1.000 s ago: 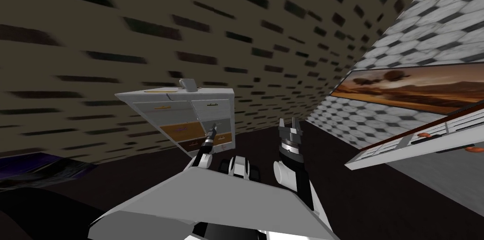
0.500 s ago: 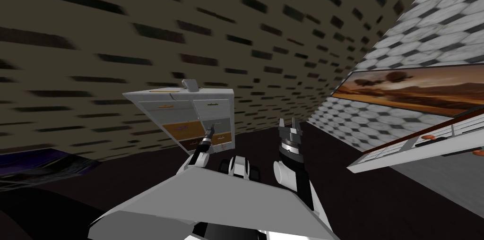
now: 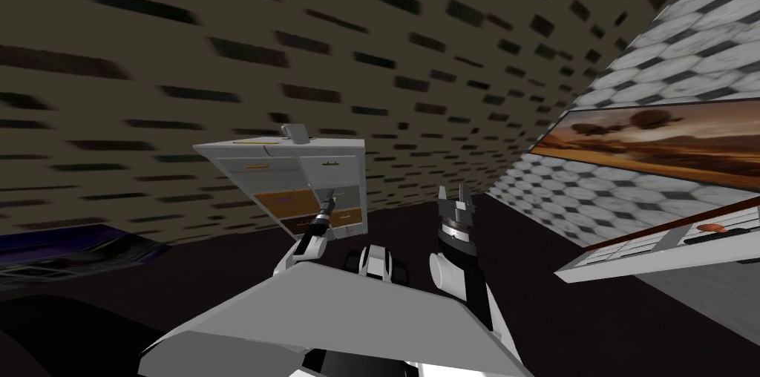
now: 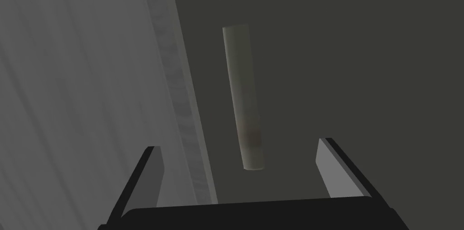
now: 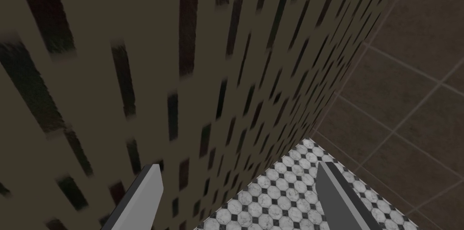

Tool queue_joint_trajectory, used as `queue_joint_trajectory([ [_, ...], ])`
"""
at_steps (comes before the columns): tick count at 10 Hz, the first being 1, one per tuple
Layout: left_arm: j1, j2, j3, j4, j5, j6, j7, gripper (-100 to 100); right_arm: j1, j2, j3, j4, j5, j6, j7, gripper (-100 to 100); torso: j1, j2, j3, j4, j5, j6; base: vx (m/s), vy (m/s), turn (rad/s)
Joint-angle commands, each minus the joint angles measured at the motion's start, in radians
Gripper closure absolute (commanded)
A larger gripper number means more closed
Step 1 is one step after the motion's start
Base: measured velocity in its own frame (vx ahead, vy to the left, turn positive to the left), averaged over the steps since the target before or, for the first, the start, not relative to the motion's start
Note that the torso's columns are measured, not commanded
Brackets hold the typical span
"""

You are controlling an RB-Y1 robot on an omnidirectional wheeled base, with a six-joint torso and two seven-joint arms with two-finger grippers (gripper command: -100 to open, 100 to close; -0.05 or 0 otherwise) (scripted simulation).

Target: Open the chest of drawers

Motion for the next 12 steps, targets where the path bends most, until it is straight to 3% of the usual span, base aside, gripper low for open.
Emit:
queue_joint_trajectory([
  [1, -0.002, 0.011, 0.017, -0.03, 0.009, 0.051, -0.007, -100, 0.0, 0.0, 0.0, 0.0, 0.0, 0.0, 0.0, 0, 0.0, 0.0, 0.0, 0.0, 0.0, 0.0, 0.01, -0.077, 0.061],
  [6, -0.005, -0.091, 0.036, -0.053, 0.018, 0.104, -0.014, -100, 0.0, 0.0, 0.0, 0.0, 0.0, 0.0, 0.0, 0, 0.002, 0.0, 0.0, 0.0, 0.001, 0.0, 0.012, -0.054, 0.039],
  [7, -0.005, -0.081, 0.034, -0.051, 0.017, 0.1, -0.015, -100, 0.0, 0.0, 0.0, 0.0, 0.0, 0.0, 0.0, 0, 0.002, 0.0, 0.0, 0.0, 0.001, 0.0, 0.003, -0.006, 0.001],
  [8, -0.005, -0.08, 0.04, -0.08, 0.021, 0.131, -0.017, -100, 0.0, 0.0, 0.0, 0.0, 0.0, 0.0, 0.0, 0, 0.002, 0.0, 0.0, 0.0, 0.001, 0.0, 0.067, 0.003, -0.012],
  [9, -0.005, -0.08, 0.038, -0.065, 0.02, 0.113, -0.015, -100, 0.0, 0.0, 0.0, 0.0, 0.0, 0.0, 0.0, 0, 0.001, -0.003, -0.002, -0.001, 0.0, 0.0, 0.043, 0.004, -0.003],
  [10, -0.005, -0.079, 0.038, -0.067, 0.02, 0.117, -0.015, 100, 0.0, 0.0, 0.0, 0.0, 0.0, 0.0, 0.0, 0, 0.001, -0.001, -0.001, -0.001, 0.0, 0.0, 0.006, 0.001, 0.001],
  [12, 0.007, -0.079, 0.033, -0.086, 0.022, 0.122, -0.015, 100, 0.0, 0.0, 0.0, 0.0, 0.0, 0.0, 0.0, 0, -0.003, 0.007, 0.004, 0.002, -0.002, 0.0, -0.115, -0.039, 0.011],
])
